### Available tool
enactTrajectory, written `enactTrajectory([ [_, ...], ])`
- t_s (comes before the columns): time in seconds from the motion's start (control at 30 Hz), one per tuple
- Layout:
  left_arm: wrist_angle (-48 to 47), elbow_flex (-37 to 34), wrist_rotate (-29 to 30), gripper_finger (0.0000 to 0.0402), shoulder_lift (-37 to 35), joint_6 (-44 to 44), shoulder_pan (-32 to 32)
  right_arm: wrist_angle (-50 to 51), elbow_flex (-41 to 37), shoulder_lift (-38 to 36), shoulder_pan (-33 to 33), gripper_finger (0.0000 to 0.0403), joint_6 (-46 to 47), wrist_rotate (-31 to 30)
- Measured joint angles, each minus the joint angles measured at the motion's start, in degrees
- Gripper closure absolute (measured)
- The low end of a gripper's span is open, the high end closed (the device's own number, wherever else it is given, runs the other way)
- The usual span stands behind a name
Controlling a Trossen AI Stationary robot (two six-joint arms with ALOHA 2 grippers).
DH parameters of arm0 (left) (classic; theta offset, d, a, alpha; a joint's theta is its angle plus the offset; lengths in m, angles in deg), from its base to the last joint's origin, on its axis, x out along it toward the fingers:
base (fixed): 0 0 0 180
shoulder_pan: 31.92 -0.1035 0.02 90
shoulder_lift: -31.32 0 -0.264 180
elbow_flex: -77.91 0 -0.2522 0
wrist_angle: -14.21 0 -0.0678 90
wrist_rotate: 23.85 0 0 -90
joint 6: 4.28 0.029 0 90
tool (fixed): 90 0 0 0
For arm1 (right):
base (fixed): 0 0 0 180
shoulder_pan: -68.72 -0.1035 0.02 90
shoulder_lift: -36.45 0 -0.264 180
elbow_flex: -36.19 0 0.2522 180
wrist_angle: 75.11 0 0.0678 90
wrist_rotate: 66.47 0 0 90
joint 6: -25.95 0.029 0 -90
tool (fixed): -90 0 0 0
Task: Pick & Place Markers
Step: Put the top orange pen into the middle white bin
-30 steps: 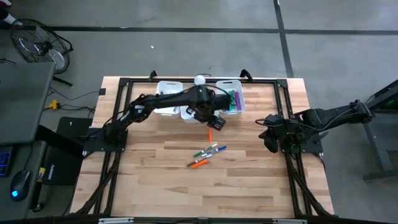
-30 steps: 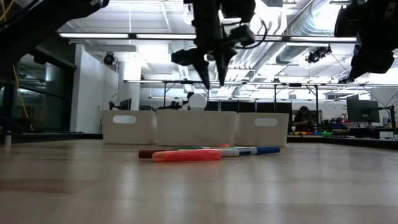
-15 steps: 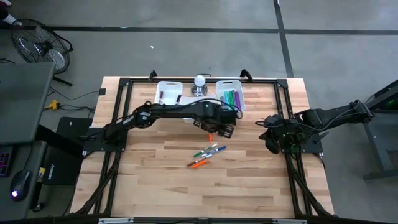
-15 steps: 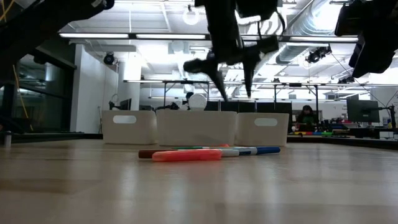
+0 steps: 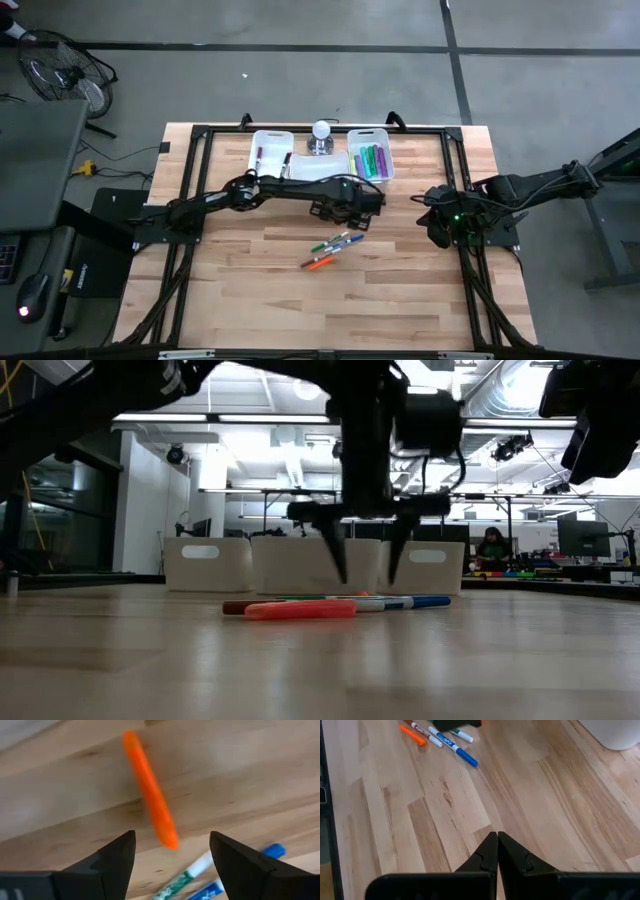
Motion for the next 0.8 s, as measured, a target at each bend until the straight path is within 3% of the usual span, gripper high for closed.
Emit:
enactTrajectory([
  [0.47,-0.23,-1.39,7.08,0.0159,0.86,-11.47,0.59,0.04,0.00,0.00,0.01,0.0402,-0.02,-0.02],
  [0.8,1.22,-1.26,5.07,0.0159,0.73,-12.92,0.23,0.06,0.01,0.01,-0.01,0.0402,-0.46,-0.02],
])
